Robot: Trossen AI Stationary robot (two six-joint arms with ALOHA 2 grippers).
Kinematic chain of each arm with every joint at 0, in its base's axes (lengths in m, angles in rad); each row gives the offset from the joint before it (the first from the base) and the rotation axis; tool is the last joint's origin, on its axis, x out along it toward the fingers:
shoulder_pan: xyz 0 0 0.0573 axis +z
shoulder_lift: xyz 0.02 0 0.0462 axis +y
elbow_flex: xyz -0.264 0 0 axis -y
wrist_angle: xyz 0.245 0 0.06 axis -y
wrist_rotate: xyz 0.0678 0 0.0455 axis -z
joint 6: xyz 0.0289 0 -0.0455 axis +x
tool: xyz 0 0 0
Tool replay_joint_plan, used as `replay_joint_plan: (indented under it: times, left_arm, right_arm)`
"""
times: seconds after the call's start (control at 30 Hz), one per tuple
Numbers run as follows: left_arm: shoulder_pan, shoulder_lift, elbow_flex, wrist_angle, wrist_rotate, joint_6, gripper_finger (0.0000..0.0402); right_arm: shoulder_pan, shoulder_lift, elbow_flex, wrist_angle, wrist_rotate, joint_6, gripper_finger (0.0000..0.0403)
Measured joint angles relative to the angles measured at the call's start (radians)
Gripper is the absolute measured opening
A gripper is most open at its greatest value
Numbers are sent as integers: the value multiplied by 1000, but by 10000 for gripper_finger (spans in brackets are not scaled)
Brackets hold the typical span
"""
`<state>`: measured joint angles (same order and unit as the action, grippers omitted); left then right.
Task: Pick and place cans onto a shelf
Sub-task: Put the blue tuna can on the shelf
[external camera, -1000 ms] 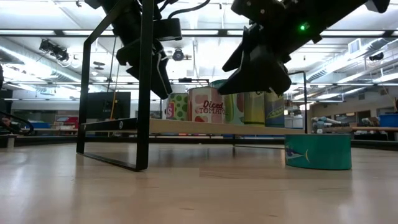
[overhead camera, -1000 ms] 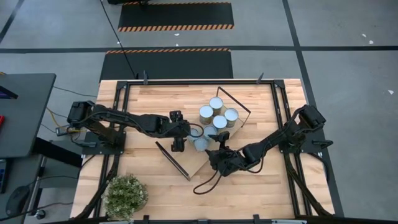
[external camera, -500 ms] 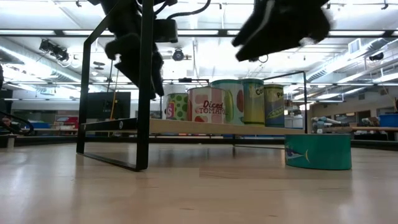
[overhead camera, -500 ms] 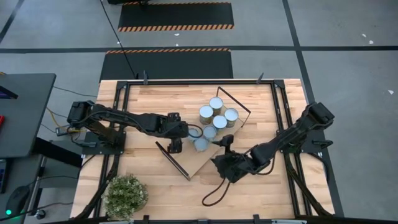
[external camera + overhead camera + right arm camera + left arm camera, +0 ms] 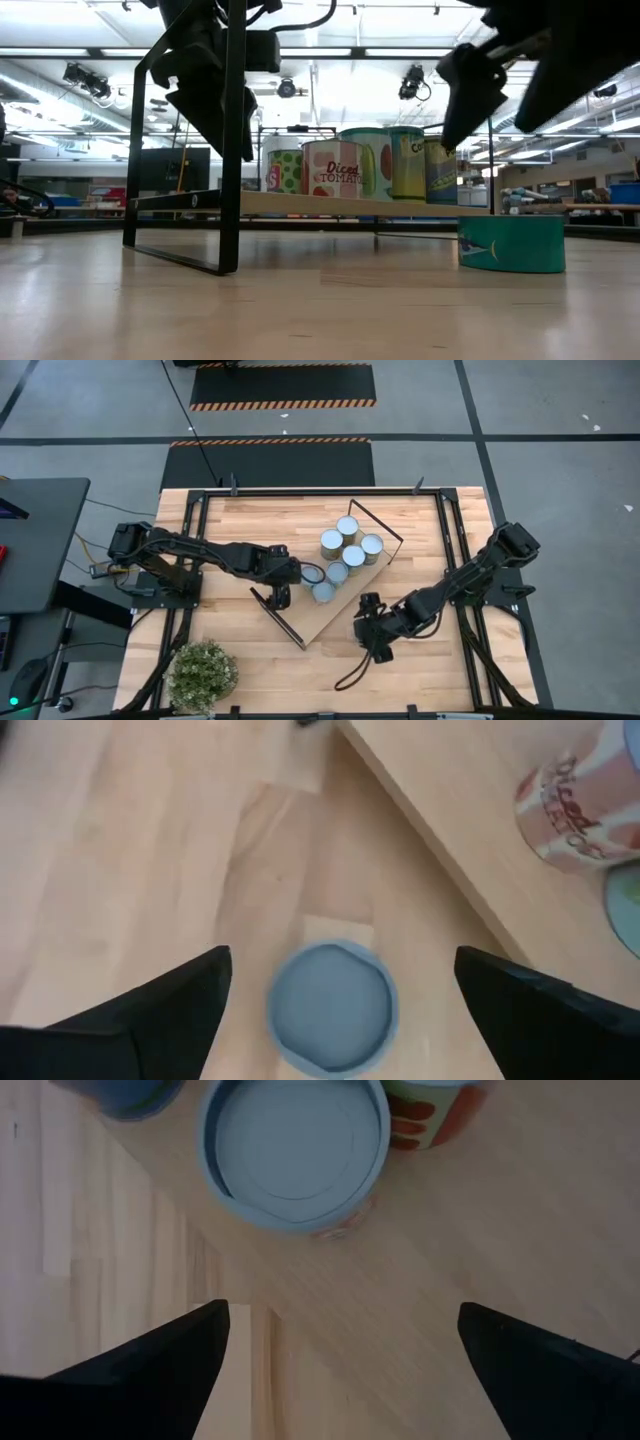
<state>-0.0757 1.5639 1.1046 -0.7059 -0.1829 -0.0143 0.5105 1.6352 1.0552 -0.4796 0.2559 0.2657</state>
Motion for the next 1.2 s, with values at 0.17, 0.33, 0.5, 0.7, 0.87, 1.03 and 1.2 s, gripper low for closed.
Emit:
replay_joint_plan:
  times: [0.17, 0.33, 0.5, 0.7, 0.87, 1.03, 1.2]
  left_arm:
    - [1, 0, 0, -1, -3, -1, 400]
    - [0, 0, 0, 6, -3, -1, 400]
    - [1, 0, 0, 8, -4, -1, 400]
    - [0, 0, 0, 10, -5, -1, 400]
    - [1, 0, 0, 12, -7, -1, 400]
    - [0, 0, 0, 12, -7, -2, 400]
    - [0, 0, 0, 13, -7, -2, 400]
  right_arm:
    - [17, 27, -73, 72, 15, -11, 399]
    - [23, 54, -99, 90, 30, -8, 400]
    - [24, 76, -98, 94, 36, -30, 399]
    - [16, 114, -102, 84, 8, -38, 373]
    - [12, 132, -102, 87, 2, -55, 329]
    - [11, 124, -72, 90, 3, -70, 293]
    - [11, 123, -8, 68, 3, -111, 293]
